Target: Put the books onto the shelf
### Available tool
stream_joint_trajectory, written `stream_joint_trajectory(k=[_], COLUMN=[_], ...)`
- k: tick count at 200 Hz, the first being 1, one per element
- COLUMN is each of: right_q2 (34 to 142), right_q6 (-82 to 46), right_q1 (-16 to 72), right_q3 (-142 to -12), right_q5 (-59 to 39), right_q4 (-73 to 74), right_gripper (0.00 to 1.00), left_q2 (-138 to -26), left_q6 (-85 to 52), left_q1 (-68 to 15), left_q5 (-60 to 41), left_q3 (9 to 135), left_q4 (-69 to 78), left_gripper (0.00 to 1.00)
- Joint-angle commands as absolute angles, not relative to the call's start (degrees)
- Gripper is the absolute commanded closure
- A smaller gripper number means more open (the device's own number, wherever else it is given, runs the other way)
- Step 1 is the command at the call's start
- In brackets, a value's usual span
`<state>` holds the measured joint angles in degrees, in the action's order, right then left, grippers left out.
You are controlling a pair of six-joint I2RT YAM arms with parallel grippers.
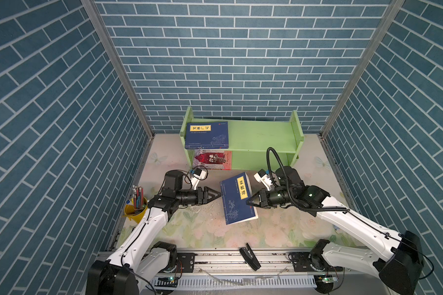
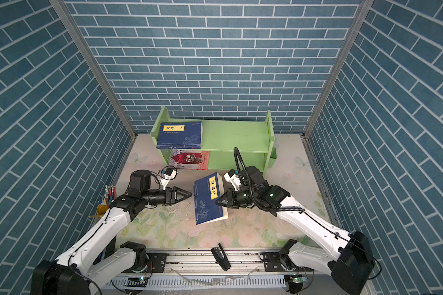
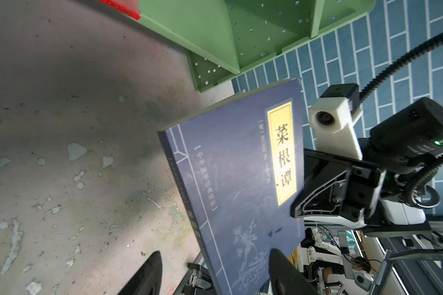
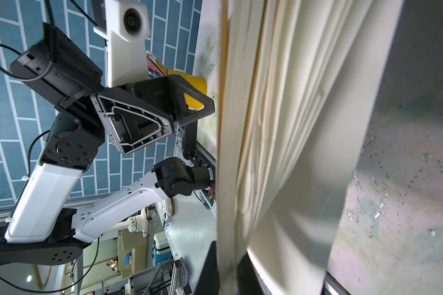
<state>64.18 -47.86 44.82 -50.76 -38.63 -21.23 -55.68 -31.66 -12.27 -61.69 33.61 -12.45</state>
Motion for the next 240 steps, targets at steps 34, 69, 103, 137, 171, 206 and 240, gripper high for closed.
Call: stream_joint_trajectory(k=[34, 69, 103, 137, 171, 206, 240], right_q2=[64.5, 65.9, 67.0, 68.1, 69.3, 70.0, 69.6], right_q6=[-43.7, -43.5, -43.3, -43.2, -42.4, -40.7, -39.8], right_q1=[43.7, 43.4, 43.4, 43.4, 43.2, 43.3, 42.3], right_q3=[-56.7, -59.1, -61.5, -62.6, -62.4, -63.2, -64.6], right_q5=[-42.7, -44.5, -45.8, -46.9, -47.7, -45.6, -42.1], right_q4=[-22.7, -22.3, -22.4, -22.3, -23.1, -27.8, -31.2], right_gripper=[1.0, 1.0, 1.0, 1.0, 1.0, 0.89, 0.57], left_q2=[-55.5, -57.4, -58.2, -58.7, -60.8, -60.7, -59.4], left_q6=[-36.7, -50.9, -54.2, -56.0, -56.6, -49.3, -49.2], left_q1=[-11.9, -12.2, -14.5, -15.2, -15.2, -15.2, -15.1], left_q5=[-66.7, -70.0, -73.8, -73.3, -74.1, -75.3, -74.0], left_q3=[30.2, 28.3, 31.3, 32.3, 35.6, 39.2, 39.3], left_q4=[-8.5, 7.6, 11.1, 12.7, 10.8, -0.7, -0.8], left_gripper=[0.22, 0.21, 0.21, 0.34, 0.53, 0.82, 1.0])
